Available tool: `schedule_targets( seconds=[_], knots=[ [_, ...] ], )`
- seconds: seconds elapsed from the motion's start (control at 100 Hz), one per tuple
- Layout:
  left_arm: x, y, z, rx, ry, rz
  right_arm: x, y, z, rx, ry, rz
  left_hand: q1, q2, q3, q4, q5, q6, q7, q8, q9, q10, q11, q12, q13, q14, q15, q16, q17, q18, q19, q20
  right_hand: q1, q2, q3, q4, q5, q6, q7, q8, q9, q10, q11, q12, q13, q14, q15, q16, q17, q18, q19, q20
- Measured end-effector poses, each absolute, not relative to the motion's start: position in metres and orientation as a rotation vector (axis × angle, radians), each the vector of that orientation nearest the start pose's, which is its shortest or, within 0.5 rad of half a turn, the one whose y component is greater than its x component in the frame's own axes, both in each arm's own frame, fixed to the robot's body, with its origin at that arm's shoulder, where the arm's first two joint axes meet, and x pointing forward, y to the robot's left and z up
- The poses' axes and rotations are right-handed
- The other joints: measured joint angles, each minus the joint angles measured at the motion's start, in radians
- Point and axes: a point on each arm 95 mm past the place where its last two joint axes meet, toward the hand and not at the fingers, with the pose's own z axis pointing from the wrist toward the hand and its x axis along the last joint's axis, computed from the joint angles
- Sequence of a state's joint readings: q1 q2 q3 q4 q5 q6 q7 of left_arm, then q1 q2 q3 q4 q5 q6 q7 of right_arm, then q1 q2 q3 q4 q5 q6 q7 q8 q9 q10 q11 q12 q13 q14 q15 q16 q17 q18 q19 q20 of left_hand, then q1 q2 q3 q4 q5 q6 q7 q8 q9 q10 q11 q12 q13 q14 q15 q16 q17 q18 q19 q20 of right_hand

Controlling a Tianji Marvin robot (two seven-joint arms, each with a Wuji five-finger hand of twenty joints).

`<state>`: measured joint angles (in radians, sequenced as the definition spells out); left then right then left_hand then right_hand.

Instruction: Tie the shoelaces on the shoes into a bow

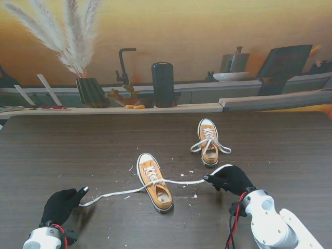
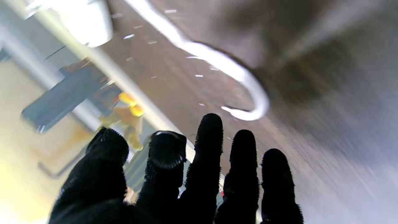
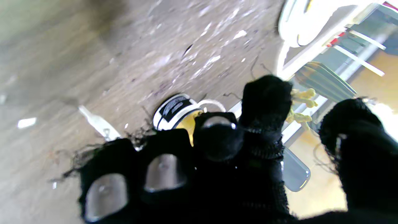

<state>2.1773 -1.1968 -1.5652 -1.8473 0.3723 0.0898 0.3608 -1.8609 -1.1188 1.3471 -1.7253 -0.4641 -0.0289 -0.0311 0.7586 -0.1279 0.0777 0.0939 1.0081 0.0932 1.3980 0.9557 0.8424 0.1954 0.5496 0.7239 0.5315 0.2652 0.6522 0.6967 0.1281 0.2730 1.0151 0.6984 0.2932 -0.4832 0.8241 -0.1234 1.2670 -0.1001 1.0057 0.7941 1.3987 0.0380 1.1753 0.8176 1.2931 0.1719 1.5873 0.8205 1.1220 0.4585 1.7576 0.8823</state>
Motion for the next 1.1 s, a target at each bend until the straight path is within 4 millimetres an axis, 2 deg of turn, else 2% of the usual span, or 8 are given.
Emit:
schedule_targets(
  seconds=[0.11, 0.23, 0.48, 0.58, 0.69, 0.83, 0.99, 1.1],
  knots=[
    [0.243, 0.098, -0.367, -2.118, 0.368, -1.636, 0.323, -0.019, -0.365, -2.318, -1.146, -2.003, 0.000, -0.001, 0.000, 0.000, 0.024, 0.003, 0.020, -0.039, 0.017, 0.005, -0.001, -0.011, -0.001, 0.001, 0.000, 0.000, -0.001, 0.012, 0.009, -0.007, -0.011, 0.003, 0.002, 0.000, 0.004, -0.021, 0.081, 0.037, 0.001, 0.001, 0.026, 0.023, 0.000, 0.007, -0.007, 0.003, -0.001, 0.033, -0.013, -0.024],
    [0.243, 0.094, -0.363, -2.100, 0.392, -1.687, 0.323, -0.021, -0.362, -2.309, -1.045, -2.009, 0.000, -0.001, 0.001, 0.000, -0.030, 0.003, -0.111, -0.125, -0.012, 0.010, -0.046, -0.042, -0.010, 0.000, -0.040, -0.005, -0.027, 0.013, 0.001, -0.015, -0.013, 0.017, 0.005, 0.000, 0.011, -0.023, 0.086, 0.049, -0.001, 0.005, -0.038, 0.023, 0.000, 0.046, -0.102, -0.031, -0.065, 0.073, -0.075, -0.032],
    [0.227, 0.089, -0.350, -2.533, 0.049, -1.969, 0.310, -0.018, -0.353, -2.138, -0.584, -1.753, 0.002, 0.005, 0.001, 0.000, -0.123, 0.010, -0.922, -0.554, -0.061, 0.022, -0.097, -0.086, -0.037, -0.001, -0.083, -0.016, -0.054, 0.022, -0.038, -0.017, -0.020, 0.044, 0.155, 0.000, -0.026, 0.007, -0.128, 0.061, -0.125, 0.051, -0.200, -0.023, -0.001, 0.123, -0.380, -0.148, -0.232, 0.107, -0.201, -0.009],
    [0.227, 0.089, -0.351, -2.459, 0.169, -1.927, 0.307, -0.015, -0.351, -2.046, -0.508, -1.677, 0.023, 0.004, 0.001, 0.009, -0.182, 0.009, -1.033, -0.622, -0.072, 0.022, -0.097, -0.086, -0.038, -0.002, -0.082, -0.016, -0.058, 0.022, -0.038, -0.014, 0.080, 0.004, 0.169, -0.071, -0.136, 0.058, -0.201, -0.174, -0.145, 0.084, -0.245, -0.089, -0.001, 0.135, -0.414, -0.163, -0.249, 0.117, -0.204, 0.006],
    [0.227, 0.088, -0.351, -2.458, 0.166, -1.973, 0.304, -0.015, -0.347, -1.948, -0.367, -1.574, 0.024, 0.003, 0.002, 0.009, -0.235, 0.009, -1.087, -0.653, -0.073, 0.022, -0.097, -0.086, -0.052, -0.002, -0.082, -0.016, -0.065, 0.021, -0.046, -0.008, 0.223, -0.069, 0.160, -0.124, -0.298, 0.089, -0.109, -0.425, -0.145, 0.091, -0.288, -0.147, -0.001, 0.135, -0.415, -0.163, -0.248, 0.116, -0.204, 0.009],
    [0.227, 0.080, -0.351, -2.327, 0.332, -2.021, 0.307, -0.017, -0.352, -2.040, -0.460, -1.658, 0.034, 0.003, 0.002, 0.009, -0.245, 0.009, -1.070, -0.654, -0.104, 0.022, -0.133, -0.086, -0.066, -0.010, -0.121, -0.022, -0.090, 0.011, -0.117, -0.008, 0.277, -0.098, 0.174, -0.126, -0.287, 0.089, -0.028, -0.519, -0.101, 0.093, -0.362, -0.211, -0.001, 0.135, -0.417, -0.166, -0.207, 0.116, -0.238, -0.026],
    [0.225, 0.070, -0.354, -2.260, 0.484, -2.011, 0.307, -0.016, -0.350, -2.116, -0.533, -1.776, 0.034, 0.003, 0.001, 0.009, -0.244, 0.009, -1.052, -0.643, -0.118, 0.022, -0.179, -0.112, -0.087, -0.013, -0.183, -0.050, -0.100, 0.011, -0.177, -0.008, 0.201, -0.133, 0.213, -0.132, -0.182, 0.062, -0.015, -0.501, -0.132, 0.069, -0.399, -0.219, -0.004, 0.126, -0.638, -0.239, -0.303, 0.091, -0.346, -0.117],
    [0.223, 0.062, -0.355, -2.232, 0.528, -2.022, 0.304, -0.013, -0.348, -2.113, -0.608, -1.788, 0.034, 0.003, 0.001, 0.009, -0.242, 0.009, -1.048, -0.642, -0.118, 0.022, -0.179, -0.124, -0.087, -0.013, -0.183, -0.054, -0.101, 0.011, -0.183, -0.008, 0.139, -0.133, 0.220, -0.075, -0.037, 0.101, -0.076, -0.263, -0.271, 0.069, -0.437, -0.219, -0.106, 0.113, -0.804, -0.244, -0.435, 0.047, -0.424, -0.132]
  ],
)
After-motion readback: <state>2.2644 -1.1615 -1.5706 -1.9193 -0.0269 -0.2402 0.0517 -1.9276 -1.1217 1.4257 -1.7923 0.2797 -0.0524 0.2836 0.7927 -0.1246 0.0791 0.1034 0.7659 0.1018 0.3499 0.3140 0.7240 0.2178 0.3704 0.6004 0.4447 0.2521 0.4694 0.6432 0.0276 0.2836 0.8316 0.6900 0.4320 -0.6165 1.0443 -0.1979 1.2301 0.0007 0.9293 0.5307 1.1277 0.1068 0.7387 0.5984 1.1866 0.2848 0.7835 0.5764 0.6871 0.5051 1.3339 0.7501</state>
